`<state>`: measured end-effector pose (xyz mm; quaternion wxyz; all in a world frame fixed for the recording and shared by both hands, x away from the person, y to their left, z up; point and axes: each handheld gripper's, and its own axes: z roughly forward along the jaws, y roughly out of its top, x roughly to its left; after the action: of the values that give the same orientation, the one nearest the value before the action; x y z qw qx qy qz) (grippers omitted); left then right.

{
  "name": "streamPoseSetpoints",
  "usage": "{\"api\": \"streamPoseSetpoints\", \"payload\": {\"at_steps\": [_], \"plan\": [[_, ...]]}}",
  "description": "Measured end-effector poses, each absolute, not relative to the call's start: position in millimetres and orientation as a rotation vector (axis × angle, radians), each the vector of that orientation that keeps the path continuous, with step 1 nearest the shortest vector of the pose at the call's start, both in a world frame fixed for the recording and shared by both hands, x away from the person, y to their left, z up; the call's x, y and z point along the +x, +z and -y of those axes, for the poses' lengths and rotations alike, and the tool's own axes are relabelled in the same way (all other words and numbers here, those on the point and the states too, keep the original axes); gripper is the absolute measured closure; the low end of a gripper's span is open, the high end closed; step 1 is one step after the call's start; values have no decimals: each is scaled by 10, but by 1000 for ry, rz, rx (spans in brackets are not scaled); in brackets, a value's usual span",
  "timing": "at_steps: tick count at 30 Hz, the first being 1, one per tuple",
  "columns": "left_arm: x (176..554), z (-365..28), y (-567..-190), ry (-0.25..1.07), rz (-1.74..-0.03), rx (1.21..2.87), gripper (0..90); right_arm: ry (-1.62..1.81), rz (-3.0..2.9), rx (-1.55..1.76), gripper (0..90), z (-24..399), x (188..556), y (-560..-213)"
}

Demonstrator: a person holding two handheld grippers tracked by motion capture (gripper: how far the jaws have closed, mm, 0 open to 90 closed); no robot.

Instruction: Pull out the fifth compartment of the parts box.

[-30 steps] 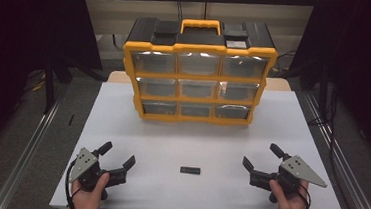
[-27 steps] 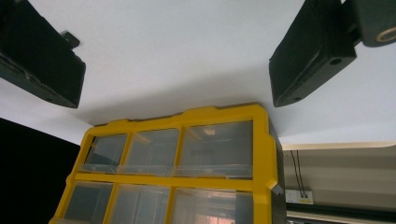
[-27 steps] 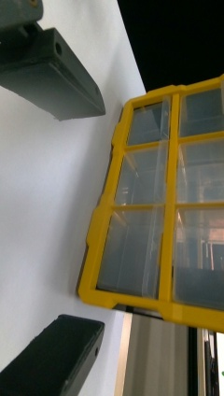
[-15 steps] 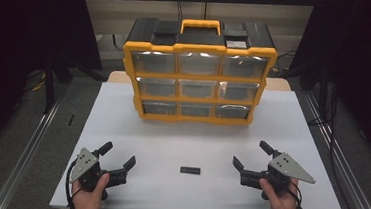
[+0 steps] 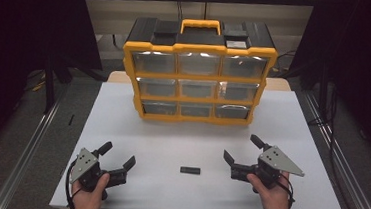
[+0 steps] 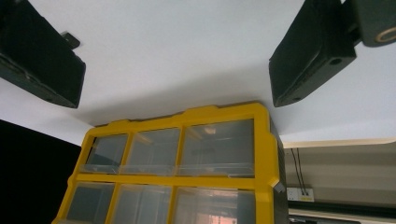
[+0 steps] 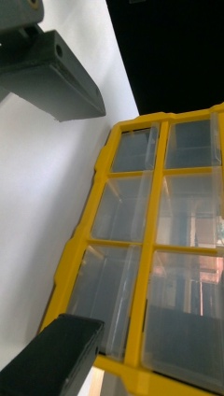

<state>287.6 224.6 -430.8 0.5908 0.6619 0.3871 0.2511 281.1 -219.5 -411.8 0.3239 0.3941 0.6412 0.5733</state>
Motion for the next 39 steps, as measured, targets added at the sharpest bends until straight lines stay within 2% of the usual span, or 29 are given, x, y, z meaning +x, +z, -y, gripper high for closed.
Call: {"api": "streamPoseSetpoints", "payload": {"at_steps": [39], "plan": [[2886, -2239, -4313, 595, -916, 1547, 42, 1571, -1735, 933, 9, 1715, 3363, -3871]]}}
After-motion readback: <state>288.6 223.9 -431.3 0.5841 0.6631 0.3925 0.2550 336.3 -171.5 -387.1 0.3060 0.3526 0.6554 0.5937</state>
